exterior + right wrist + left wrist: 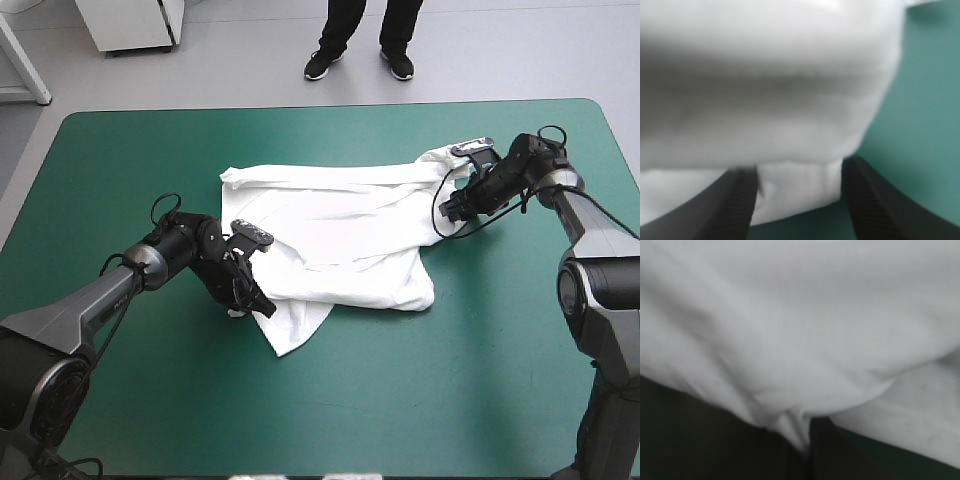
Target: Fold the cloth
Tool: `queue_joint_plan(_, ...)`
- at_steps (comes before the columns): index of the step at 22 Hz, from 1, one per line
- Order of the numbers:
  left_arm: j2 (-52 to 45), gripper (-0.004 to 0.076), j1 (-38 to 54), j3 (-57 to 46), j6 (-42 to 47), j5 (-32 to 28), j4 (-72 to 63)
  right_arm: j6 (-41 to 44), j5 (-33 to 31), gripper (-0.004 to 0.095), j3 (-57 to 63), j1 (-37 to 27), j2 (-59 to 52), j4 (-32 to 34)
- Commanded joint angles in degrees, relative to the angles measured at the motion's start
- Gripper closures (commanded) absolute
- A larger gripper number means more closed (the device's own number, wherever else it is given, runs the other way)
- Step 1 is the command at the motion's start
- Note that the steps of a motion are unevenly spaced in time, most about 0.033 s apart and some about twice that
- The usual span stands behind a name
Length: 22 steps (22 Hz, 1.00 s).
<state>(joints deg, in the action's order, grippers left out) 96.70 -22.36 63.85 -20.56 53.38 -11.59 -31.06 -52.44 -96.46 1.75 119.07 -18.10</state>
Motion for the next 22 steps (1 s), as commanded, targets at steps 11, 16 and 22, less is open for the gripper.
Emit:
queue_joint_plan(11,-16.93,0.0733,-0.31,9.27,-2.13,20.35,1.26,7.98,-8.11,0.0921,-5.83,0.15,-8.51,0.40)
queue_joint_plan(16,-31.17,0.0733,-0.31,13.67,2.29,20.35,8.68,11.95,-13.53,0.0921,-13.37,-5.45,-16.29,-0.56)
queue_joint_plan(22,-37.85,0.0733,-0.31,25.93,4.59,20.35,12.30,11.56,-9.39,0.0921,-16.04,-7.18,-33.30,-3.06)
